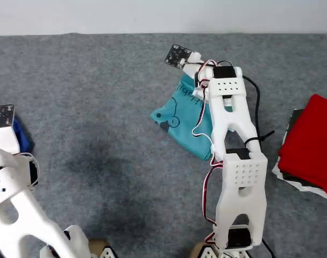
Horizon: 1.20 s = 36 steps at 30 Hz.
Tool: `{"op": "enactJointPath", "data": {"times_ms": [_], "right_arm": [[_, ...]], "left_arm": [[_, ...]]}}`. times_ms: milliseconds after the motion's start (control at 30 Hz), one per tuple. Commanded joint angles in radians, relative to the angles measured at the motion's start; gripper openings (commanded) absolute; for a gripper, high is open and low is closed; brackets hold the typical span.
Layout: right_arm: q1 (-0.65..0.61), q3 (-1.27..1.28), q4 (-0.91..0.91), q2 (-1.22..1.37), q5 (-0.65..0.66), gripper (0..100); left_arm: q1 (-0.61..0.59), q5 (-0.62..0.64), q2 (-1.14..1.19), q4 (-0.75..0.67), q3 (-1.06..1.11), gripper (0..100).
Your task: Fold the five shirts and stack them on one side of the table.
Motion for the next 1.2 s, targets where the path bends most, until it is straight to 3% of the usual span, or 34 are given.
{"op": "enactJointPath", "data": {"times_ms": [0, 200, 400, 533, 667, 800, 1167], "right_arm": [[-0.004, -0.021, 0.019, -0.085, -0.130, 20.3], [-0.004, -0.021, 0.085, -0.140, -0.404, 21.0], [-0.044, -0.021, 0.226, -0.209, -0.954, 21.2], [-0.082, -0.021, 0.387, -0.219, -1.189, 21.4], [-0.107, -0.018, 0.483, -0.213, -1.401, 34.2], [-0.117, -0.020, 0.461, -0.160, -1.514, 52.1], [-0.111, -0.021, 0.232, 0.036, -1.620, 52.6]], "left_arm": [[0.008, -0.003, -0.021, 0.020, -0.004, 0], [0.008, -0.003, -0.021, 0.020, -0.004, 0], [0.008, -0.003, -0.018, 0.020, -0.004, 0], [0.008, -0.003, -0.018, 0.020, -0.004, 0], [0.008, -0.003, -0.018, 0.020, -0.004, 0], [0.008, -0.003, -0.015, 0.020, -0.004, 0], [0.009, -0.008, -0.021, 0.020, 0.048, 0]]}}
